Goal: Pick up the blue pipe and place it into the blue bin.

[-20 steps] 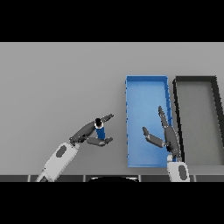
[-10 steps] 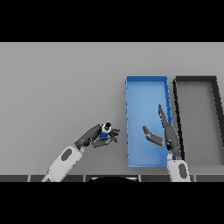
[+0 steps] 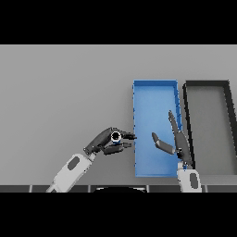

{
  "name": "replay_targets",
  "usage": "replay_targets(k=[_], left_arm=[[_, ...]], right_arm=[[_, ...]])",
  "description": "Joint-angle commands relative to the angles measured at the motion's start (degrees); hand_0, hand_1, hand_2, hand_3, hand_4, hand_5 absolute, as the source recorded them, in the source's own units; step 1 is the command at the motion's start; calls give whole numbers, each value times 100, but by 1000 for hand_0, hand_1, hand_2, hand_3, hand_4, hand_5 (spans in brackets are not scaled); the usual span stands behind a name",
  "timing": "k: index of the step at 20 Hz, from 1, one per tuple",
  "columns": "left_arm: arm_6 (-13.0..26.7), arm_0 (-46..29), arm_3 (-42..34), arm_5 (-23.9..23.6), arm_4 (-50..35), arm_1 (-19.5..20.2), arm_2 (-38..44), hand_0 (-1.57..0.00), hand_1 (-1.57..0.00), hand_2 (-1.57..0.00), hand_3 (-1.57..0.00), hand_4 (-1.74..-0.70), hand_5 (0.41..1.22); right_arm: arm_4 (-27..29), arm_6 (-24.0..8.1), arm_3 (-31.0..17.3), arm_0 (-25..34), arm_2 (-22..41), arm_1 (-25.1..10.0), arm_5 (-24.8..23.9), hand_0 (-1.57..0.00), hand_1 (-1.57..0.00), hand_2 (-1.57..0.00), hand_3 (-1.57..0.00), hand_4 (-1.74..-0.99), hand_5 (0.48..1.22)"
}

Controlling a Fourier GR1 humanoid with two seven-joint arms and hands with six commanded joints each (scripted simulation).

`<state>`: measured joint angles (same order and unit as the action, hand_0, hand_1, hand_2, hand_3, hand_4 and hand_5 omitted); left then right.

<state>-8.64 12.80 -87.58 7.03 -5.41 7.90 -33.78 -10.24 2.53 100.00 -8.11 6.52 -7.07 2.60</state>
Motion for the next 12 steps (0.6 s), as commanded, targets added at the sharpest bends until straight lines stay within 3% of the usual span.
replay_targets(k=[1,4,8,12], left_arm=[[118,49,-87,24,-18,2,1,-1547,-1551,-1552,-1476,-1733,1213],[384,109,-290,81,-15,15,-14,-1559,-1561,-1561,-1490,-1737,1217],[596,98,-386,95,99,3,-40,-1566,-1567,-1567,-1496,-1739,1219],[716,108,-393,126,179,-5,-6,-1569,-1569,-1569,-1494,-1740,1219]], right_arm=[[8,31,13,-27,3,28,-14,1,1,1,1,-1157,600],[12,207,99,-132,-4,-23,10,1,1,1,1,-1141,603],[20,215,46,-108,0,-56,64,1,1,1,1,-1127,605],[133,116,-41,89,-109,-141,115,1,1,1,1,-1178,605]])
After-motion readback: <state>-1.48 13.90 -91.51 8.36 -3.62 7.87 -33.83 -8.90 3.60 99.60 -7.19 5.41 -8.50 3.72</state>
